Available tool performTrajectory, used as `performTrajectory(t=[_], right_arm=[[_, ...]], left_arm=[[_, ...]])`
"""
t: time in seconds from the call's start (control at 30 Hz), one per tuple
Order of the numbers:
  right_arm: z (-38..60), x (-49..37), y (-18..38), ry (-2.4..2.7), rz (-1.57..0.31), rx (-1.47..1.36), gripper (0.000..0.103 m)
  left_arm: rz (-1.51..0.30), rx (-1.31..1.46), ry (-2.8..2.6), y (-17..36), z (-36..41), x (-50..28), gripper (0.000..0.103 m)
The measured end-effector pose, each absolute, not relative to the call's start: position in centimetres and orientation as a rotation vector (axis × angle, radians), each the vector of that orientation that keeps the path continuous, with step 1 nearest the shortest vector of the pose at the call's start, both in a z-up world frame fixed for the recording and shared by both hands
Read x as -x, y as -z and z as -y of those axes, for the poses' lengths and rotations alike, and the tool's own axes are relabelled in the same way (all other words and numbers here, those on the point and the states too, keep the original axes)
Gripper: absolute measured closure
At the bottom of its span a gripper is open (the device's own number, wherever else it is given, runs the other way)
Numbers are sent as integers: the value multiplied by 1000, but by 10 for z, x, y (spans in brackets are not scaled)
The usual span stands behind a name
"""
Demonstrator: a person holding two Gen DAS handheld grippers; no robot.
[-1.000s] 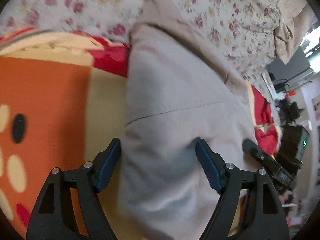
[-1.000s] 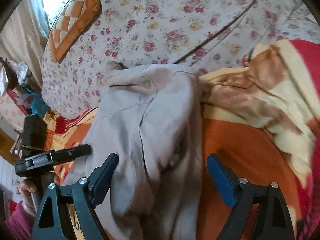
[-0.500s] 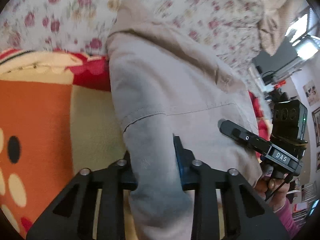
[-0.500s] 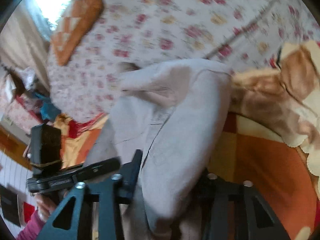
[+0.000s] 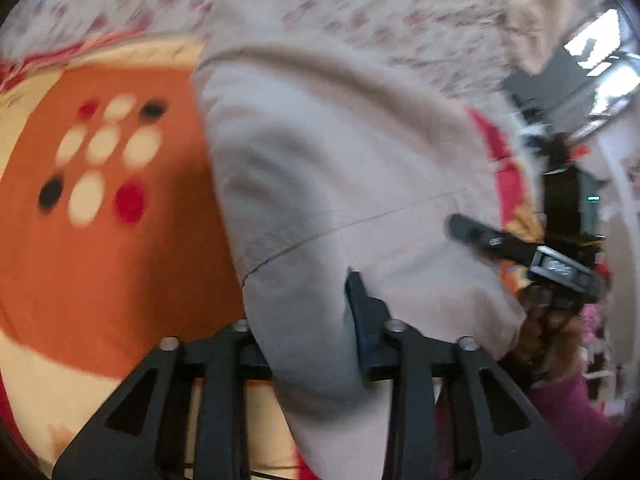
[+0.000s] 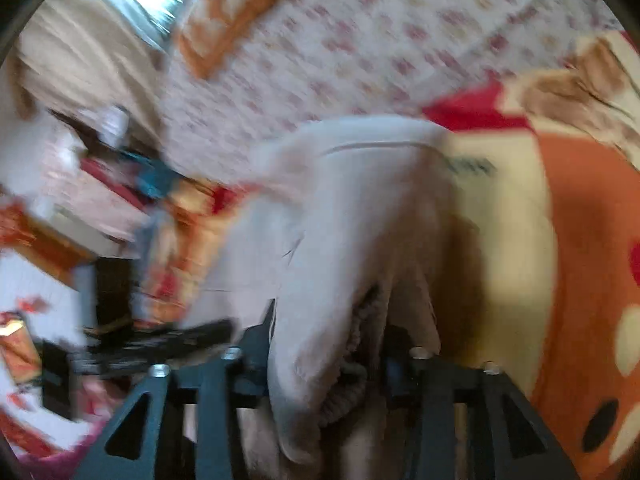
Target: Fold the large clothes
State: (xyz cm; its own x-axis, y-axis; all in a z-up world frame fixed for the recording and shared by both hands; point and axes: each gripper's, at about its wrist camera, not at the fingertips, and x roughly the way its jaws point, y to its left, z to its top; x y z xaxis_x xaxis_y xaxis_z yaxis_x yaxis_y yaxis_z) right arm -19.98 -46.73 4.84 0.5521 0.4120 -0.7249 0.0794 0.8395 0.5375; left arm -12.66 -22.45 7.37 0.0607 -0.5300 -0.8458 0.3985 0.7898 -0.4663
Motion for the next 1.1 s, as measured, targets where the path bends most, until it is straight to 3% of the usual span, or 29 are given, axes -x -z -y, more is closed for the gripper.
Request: performTrajectory(t=[0.33,0.67,0.83,1.1], right_arm=[[430,211,-145,-223,-760,-316,47],[392,102,-72,-205,-941,-308,47],[423,79,-39,-82,-912,-416,47],[446,99,-57,-42,-898,-390,48]], left_arm=[[-1170,-3,554,-106,229,136,59],[-1151,-1,528,-101,218,132,58],[-1167,-35,548,-80,231,139,48],[-1178,-31,549,-80,236,137,46]])
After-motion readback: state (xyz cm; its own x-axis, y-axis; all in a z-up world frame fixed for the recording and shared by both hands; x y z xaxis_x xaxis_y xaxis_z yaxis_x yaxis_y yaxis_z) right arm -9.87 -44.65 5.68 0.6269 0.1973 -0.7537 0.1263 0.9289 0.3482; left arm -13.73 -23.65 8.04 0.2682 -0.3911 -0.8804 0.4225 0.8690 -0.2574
